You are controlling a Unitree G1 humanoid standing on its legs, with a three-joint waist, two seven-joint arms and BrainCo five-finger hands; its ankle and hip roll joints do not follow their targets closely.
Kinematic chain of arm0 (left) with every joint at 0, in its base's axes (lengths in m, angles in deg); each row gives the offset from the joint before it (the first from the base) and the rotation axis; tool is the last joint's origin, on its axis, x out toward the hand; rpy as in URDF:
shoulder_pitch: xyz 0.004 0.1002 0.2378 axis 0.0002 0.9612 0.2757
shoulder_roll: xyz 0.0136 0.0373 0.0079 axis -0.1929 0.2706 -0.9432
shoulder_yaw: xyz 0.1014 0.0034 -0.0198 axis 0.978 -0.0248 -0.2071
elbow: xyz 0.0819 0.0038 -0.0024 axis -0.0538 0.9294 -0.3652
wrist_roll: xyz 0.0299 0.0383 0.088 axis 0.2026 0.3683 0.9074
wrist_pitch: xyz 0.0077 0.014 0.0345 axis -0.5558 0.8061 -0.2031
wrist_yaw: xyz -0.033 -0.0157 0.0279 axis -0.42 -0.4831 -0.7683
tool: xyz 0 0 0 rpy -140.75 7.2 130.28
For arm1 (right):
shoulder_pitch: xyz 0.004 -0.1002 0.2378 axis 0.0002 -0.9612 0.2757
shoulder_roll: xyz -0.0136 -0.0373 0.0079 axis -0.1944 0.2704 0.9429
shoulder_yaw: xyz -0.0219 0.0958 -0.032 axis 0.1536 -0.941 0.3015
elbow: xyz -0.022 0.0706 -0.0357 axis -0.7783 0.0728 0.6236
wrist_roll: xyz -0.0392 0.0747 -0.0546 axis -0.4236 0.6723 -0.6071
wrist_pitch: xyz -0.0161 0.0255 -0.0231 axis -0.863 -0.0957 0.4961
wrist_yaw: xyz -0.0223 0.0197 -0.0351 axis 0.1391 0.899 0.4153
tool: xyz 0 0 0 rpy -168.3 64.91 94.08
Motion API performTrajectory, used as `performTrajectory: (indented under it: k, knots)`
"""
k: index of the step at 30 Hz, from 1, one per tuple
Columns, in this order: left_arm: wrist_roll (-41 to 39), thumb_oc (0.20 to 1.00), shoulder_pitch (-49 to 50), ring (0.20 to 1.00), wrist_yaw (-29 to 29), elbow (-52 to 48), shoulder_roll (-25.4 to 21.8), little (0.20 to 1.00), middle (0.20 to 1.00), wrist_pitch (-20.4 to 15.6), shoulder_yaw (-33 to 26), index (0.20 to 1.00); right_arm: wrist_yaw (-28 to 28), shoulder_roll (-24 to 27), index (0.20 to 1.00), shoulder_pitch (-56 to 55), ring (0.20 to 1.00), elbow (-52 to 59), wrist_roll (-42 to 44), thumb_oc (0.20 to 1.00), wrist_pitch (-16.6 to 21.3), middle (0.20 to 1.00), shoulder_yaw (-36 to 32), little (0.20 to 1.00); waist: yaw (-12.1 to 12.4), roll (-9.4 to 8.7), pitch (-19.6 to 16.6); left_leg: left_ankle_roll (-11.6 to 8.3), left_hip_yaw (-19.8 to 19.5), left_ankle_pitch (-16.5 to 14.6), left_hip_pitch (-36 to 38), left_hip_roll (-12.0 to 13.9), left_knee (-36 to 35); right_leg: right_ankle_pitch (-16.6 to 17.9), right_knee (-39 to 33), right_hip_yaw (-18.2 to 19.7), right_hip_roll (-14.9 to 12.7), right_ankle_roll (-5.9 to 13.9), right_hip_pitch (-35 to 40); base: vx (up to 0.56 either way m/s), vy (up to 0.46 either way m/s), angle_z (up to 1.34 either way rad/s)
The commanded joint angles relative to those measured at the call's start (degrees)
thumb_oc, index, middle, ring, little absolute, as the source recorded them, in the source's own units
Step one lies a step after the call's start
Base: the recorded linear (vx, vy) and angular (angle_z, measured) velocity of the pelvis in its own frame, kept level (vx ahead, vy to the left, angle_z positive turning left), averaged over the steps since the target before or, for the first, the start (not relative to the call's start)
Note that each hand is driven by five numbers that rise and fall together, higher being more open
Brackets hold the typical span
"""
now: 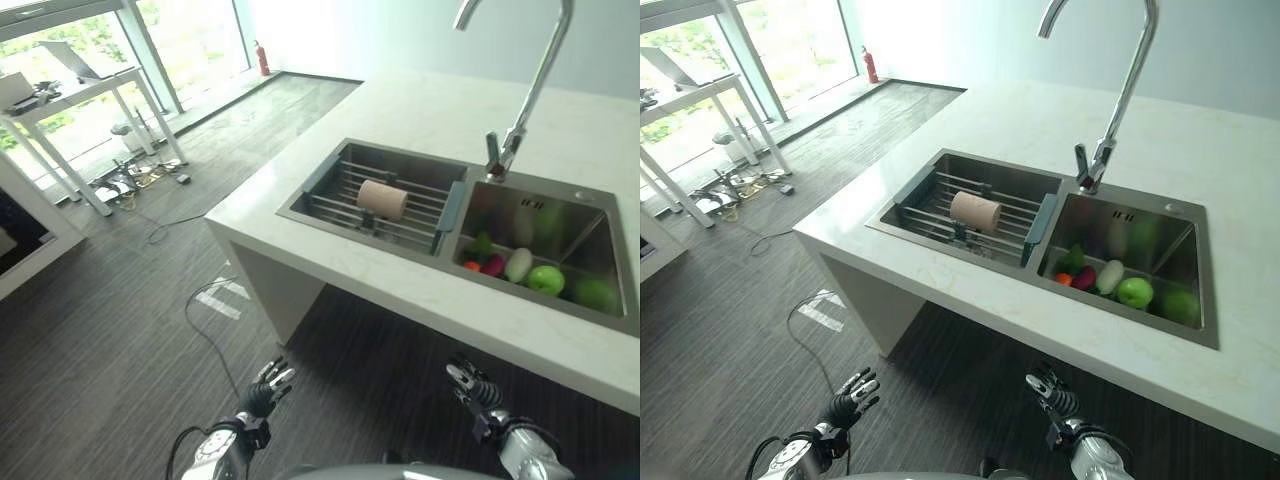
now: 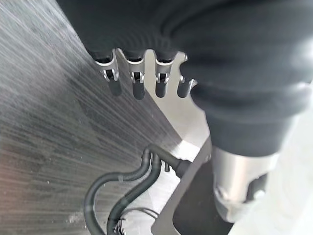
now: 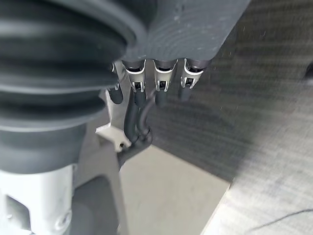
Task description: Place the dishes in the dishwasher.
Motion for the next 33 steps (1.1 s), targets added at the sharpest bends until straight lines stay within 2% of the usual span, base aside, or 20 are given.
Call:
performTrajectory:
  k: [1, 3, 6, 7, 8, 10, 12, 15, 18, 23, 24, 25, 26, 27, 28, 29, 30, 31, 33]
  knots:
    - [-1.9, 1.000, -2.0, 1.000, -0.6, -0.6, -1.0, 1.000, 1.000, -2.7, -0.7, 1.000, -1.5, 0.3, 1.000, 1.7, 1.000, 1.7, 0.9, 1.000, 2.3, 1.000, -1.1, 1.000, 1.3, -1.44, 1.4, -2.25, -3.2, 6.4, -7.1, -3.3, 16.2, -2.3, 5.0, 2.3, -5.1, 6.18, 0.2, 0.03, -0.070, 0.00]
    - [-1.6, 1.000, -1.8, 1.000, -1.5, 0.2, -0.8, 1.000, 1.000, -2.4, -1.7, 1.000, -1.3, 0.3, 1.000, 1.7, 1.000, 0.1, 1.2, 1.000, 2.6, 1.000, -1.1, 1.000, 2.0, -1.15, 1.8, -2.10, -4.9, 7.3, -8.7, -2.9, 15.5, -3.1, 6.0, 3.7, -4.3, 5.89, 0.6, 0.10, 0.041, -0.17]
    - [-1.5, 1.000, -0.6, 1.000, -2.4, 0.9, -0.5, 1.000, 1.000, -2.9, -2.7, 1.000, -0.8, 0.3, 1.000, 2.3, 1.000, -1.4, 0.6, 1.000, 2.3, 1.000, -0.8, 1.000, 3.1, 0.08, 1.9, -2.86, -6.7, 8.7, -6.5, -0.8, 3.9, -4.5, 5.6, 5.3, -3.2, 6.55, 2.1, 0.16, 0.224, -0.54]
    - [-2.2, 1.000, -0.1, 1.000, -2.4, 1.2, -0.2, 1.000, 1.000, -3.1, -3.0, 1.000, -0.3, 0.3, 1.000, 2.2, 1.000, -1.6, 0.2, 1.000, 2.1, 1.000, -0.8, 1.000, 3.8, 0.63, 2.0, -4.10, -8.3, 10.8, -7.4, 0.7, -1.1, -5.0, 4.6, 6.1, -3.4, 7.12, 3.1, 0.14, 0.320, -0.50]
    - [-2.0, 1.000, -0.2, 1.000, -3.1, 1.9, -0.3, 1.000, 1.000, -3.5, -3.2, 1.000, 0.0, 0.3, 1.000, 1.9, 1.000, -1.5, 0.2, 1.000, 2.0, 1.000, -1.1, 1.000, 3.9, 0.66, 2.3, -4.50, -7.7, 11.2, -7.9, 1.4, -2.8, -5.3, 4.1, 5.9, -4.2, 7.59, 4.1, 0.12, 0.368, -0.27]
    - [-0.3, 1.000, -1.3, 1.000, -2.6, 2.9, -0.3, 1.000, 1.000, -3.6, -3.0, 1.000, 0.2, 0.4, 1.000, 1.1, 1.000, -2.5, 0.8, 1.000, 2.1, 1.000, -2.4, 1.000, 3.0, 0.92, 1.9, -4.46, -4.9, 10.3, -5.6, 2.5, -7.2, -5.0, 4.1, 3.6, -6.0, 8.52, 4.0, 0.05, 0.273, -0.31]
    - [-0.4, 1.000, -1.8, 1.000, -1.2, 4.4, -0.4, 1.000, 1.000, -3.3, -3.1, 1.000, 0.2, 0.2, 1.000, 0.7, 1.000, -3.9, 1.5, 1.000, 2.0, 1.000, -3.2, 1.000, 2.6, 1.41, 1.3, -4.35, -5.2, 9.4, -2.7, 1.9, -9.2, -4.7, 4.6, 2.3, -7.1, 9.11, 3.3, 0.07, 0.226, -0.18]
    - [-2.7, 1.000, -2.6, 1.000, 2.4, 10.4, -0.1, 1.000, 1.000, -5.8, -5.3, 1.000, 1.1, -1.3, 1.000, 1.1, 1.000, -8.7, 1.0, 1.000, 1.2, 1.000, -3.8, 1.000, 2.2, 1.84, 0.2, -3.22, -4.7, 7.4, -0.1, 0.3, -10.0, -3.8, 4.5, 1.9, -8.7, 10.05, 2.5, 0.09, 0.175, -0.26]
    - [-5.3, 1.000, -2.8, 1.000, 4.7, 14.5, 0.0, 1.000, 1.000, -8.5, -7.1, 1.000, 0.6, -2.5, 1.000, 2.0, 1.000, -15.6, 0.8, 1.000, 1.7, 1.000, -4.9, 1.000, 2.3, 1.91, -0.5, -2.37, -4.1, 6.7, 0.5, -0.2, -10.8, -3.1, 4.0, 1.8, -9.4, 10.77, 2.2, 0.08, 0.094, -0.32]
    - [-12.8, 1.000, -3.6, 1.000, 6.6, 18.4, 0.4, 1.000, 1.000, -13.1, -11.2, 1.000, -0.8, -3.1, 1.000, 2.6, 1.000, -27.4, -2.2, 1.000, 3.8, 1.000, -8.9, 1.000, 2.4, 1.54, -1.0, -1.38, -2.3, 5.2, 1.1, -0.3, -10.8, -2.3, 3.5, 1.3, -10.6, 11.60, 1.5, 0.06, 0.026, -0.20]
    - [-22.9, 1.000, -4.0, 1.000, 8.6, 17.8, 1.1, 1.000, 1.000, -14.1, -13.3, 1.000, -0.1, -3.0, 1.000, 2.7, 1.000, -29.8, -2.1, 1.000, 3.2, 1.000, -10.2, 1.000, 2.6, 1.40, -1.1, -1.20, -2.1, 4.9, 1.3, -0.4, -10.8, -2.2, 3.3, 1.2, -10.7, 11.69, 1.5, 0.04, -0.015, -0.11]
    - [-28.9, 1.000, -4.0, 1.000, 9.1, 17.8, 1.4, 1.000, 1.000, -14.5, -14.9, 1.000, 0.4, -3.0, 1.000, 2.8, 1.000, -31.2, -1.3, 1.000, 2.6, 1.000, -10.8, 1.000, 2.6, 1.34, -1.2, -1.12, -2.0, 4.7, 1.4, -0.5, -10.8, -2.2, 3.3, 1.2, -10.7, 11.73, 1.6, 0.05, -0.023, -0.05]
    - [-38.4, 1.000, -4.0, 1.000, 9.9, 18.0, 1.6, 1.000, 1.000, -16.0, -18.6, 1.000, 1.2, -3.2, 1.000, 2.8, 1.000, -33.3, -0.3, 1.000, 1.2, 1.000, -12.2, 1.000, 2.7, 1.19, -1.4, -1.10, -1.8, 4.6, 1.6, -0.5, -10.8, -2.2, 3.3, 1.2, -10.7, 11.81, 1.6, 0.04, -0.022, -0.03]
    - [-42.1, 1.000, -4.2, 1.000, 10.0, 18.3, 1.5, 1.000, 1.000, -16.9, -20.5, 1.000, 1.4, -3.3, 1.000, 2.9, 1.000, -34.6, -0.1, 1.000, 0.7, 1.000, -13.1, 1.000, 2.7, 1.08, -1.4, -1.04, -1.8, 4.5, 1.7, -0.5, -10.8, -2.2, 3.4, 1.3, -10.7, 11.85, 1.6, 0.04, -0.028, -0.02]
    - [-46.1, 1.000, -4.6, 1.000, 10.5, 18.7, 1.1, 1.000, 1.000, -19.6, -23.0, 1.000, 2.1, -3.4, 1.000, 3.0, 1.000, -36.0, 0.7, 1.000, -0.2, 1.000, -13.9, 1.000, 2.6, 0.97, -1.6, -1.00, -1.9, 4.4, 1.9, -0.5, -10.8, -2.3, 3.4, 1.5, -10.6, 11.86, 1.7, 0.06, -0.034, -0.02]
    - [-48.6, 1.000, -5.5, 1.000, 10.4, 17.4, -0.3, 1.000, 1.000, -24.8, -26.2, 1.000, 2.7, -3.2, 1.000, 2.8, 1.000, -37.9, 1.4, 1.000, -1.8, 1.000, -15.7, 1.000, 2.3, 0.93, -1.7, -0.90, -2.0, 4.2, 2.2, -0.5, -10.8, -2.5, 3.4, 1.9, -10.4, 11.78, 1.8, 0.07, -0.031, -0.02]
    - [-48.8, 1.000, -6.1, 1.000, 11.7, 15.8, -1.0, 1.000, 1.000, -26.9, -27.1, 1.000, 2.8, -3.1, 1.000, 2.6, 1.000, -38.5, 1.5, 1.000, -2.3, 1.000, -16.4, 1.000, 2.2, 1.00, -1.9, -0.85, -2.0, 4.1, 2.4, -0.5, -10.8, -2.6, 3.3, 2.0, -10.4, 11.76, 1.9, 0.08, -0.014, -0.01]
    - [-48.4, 1.000, -6.9, 1.000, 14.2, 13.1, -2.1, 1.000, 1.000, -30.5, -28.4, 1.000, 3.0, -2.7, 1.000, 2.2, 1.000, -39.2, 1.8, 1.000, -2.8, 1.000, -17.1, 1.000, 2.1, 1.17, -2.0, -0.80, -1.9, 4.0, 2.6, -0.5, -10.8, -2.8, 3.3, 2.0, -10.4, 11.78, 2.1, 0.06, 0.022, -0.02]
    - [-42.6, 1.000, -9.0, 1.000, 21.1, 4.5, -6.8, 1.000, 1.000, -36.5, -31.6, 1.000, 3.3, -3.0, 1.000, 1.5, 1.000, -39.4, 2.5, 1.000, -2.0, 1.000, -17.8, 1.000, 1.9, 1.56, -2.6, -0.61, -1.3, 3.6, 3.0, -0.5, -10.8, -3.1, 3.4, 1.8, -10.6, 11.88, 2.3, 0.05, 0.069, -0.07]
